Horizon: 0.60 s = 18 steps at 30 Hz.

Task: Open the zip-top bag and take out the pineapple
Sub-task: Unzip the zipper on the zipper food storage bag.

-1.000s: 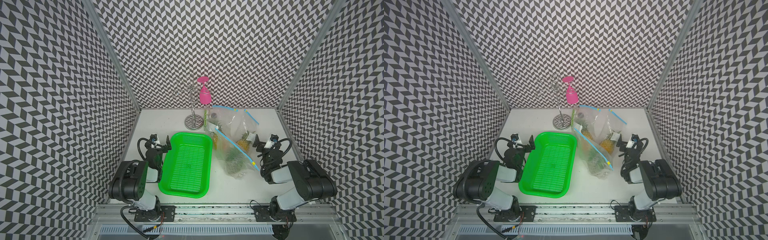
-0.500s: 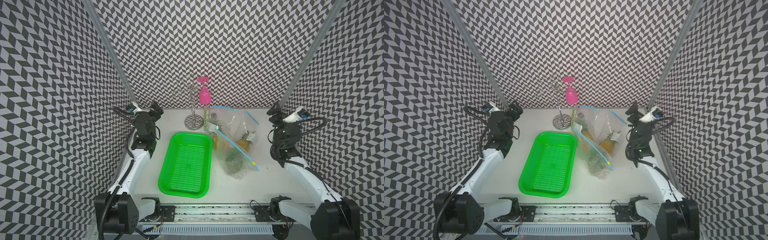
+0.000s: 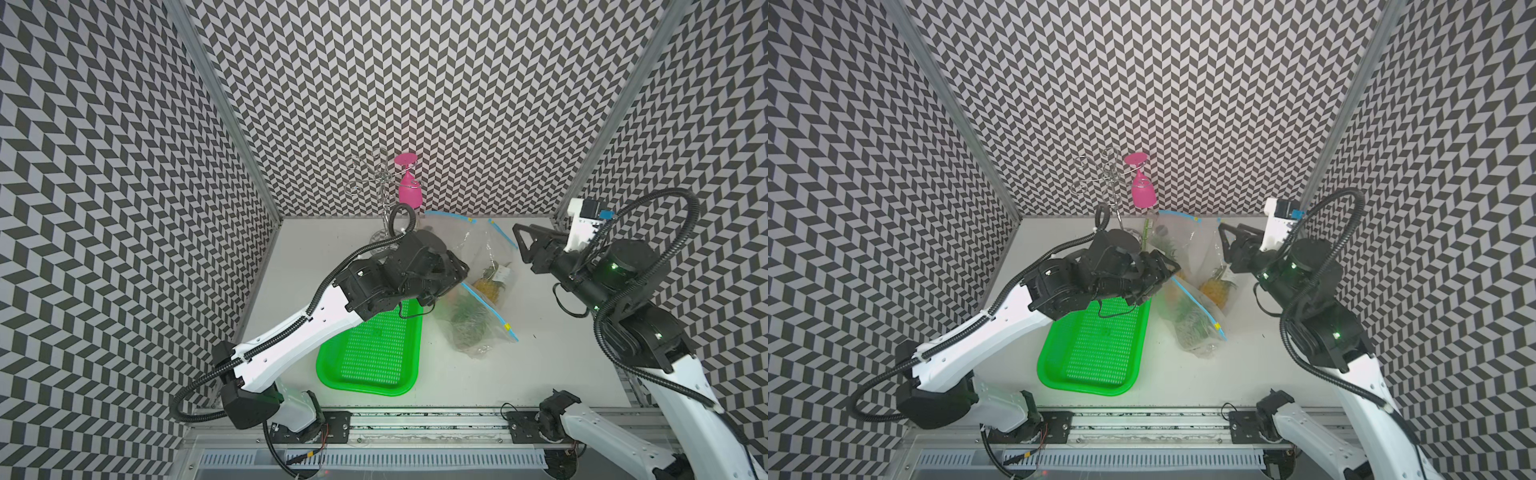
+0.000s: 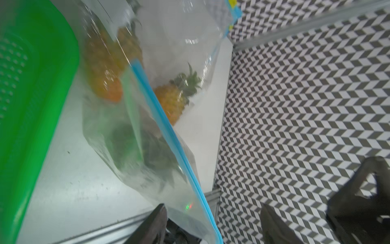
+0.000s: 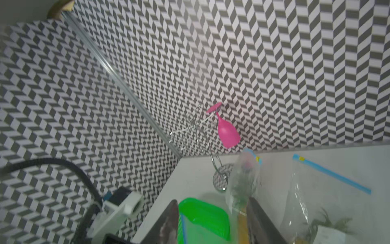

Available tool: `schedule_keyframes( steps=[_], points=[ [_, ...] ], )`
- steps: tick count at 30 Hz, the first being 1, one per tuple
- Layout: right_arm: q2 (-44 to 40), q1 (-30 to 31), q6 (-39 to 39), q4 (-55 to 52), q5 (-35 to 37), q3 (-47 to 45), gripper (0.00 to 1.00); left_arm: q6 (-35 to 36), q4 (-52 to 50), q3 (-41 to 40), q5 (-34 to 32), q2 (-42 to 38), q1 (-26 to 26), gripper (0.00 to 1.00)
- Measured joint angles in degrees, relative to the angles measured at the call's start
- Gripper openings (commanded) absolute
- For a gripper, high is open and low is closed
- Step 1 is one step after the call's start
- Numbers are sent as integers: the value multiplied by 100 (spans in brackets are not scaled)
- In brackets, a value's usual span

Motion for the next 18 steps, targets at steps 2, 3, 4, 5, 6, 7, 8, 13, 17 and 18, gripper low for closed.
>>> schedule_keyframes(
  steps=[2, 3, 4, 5, 6, 7, 8, 13, 17, 18],
  points=[
    [-190, 4, -127, -643, -227, 7, 50, -170, -229, 439, 120, 341, -190, 73],
    [-234, 4, -177, -885, -308, 20, 50, -225, -321, 614, 166, 516, -245, 73],
    [-273, 4, -221, -1165, -400, 61, 50, -278, -433, 800, 243, 715, -291, 72],
    [-304, 4, -271, -1445, -479, 127, 50, -310, -522, 935, 302, 901, -323, 72],
    [-310, 4, -304, -1620, -546, 181, 50, -330, -595, 1008, 356, 1051, -341, 72],
    [-313, 4, -345, -1773, -603, 236, 50, -350, -671, 1049, 404, 1198, -348, 71],
    [-310, 4, -385, -1893, -664, 273, 49, -367, -745, 1049, 439, 1316, -345, 71],
    [-352, 4, -636, -2260, -905, 275, 46, -483, -935, 999, 538, 1646, -240, 57],
    [-612, 4, -861, -2256, -1126, -98, 43, -535, -942, 1093, 557, 1725, -61, 38],
    [-693, 4, -935, -2249, -1187, -238, 40, -529, -970, 1178, 544, 1757, -15, 35]
  ],
)
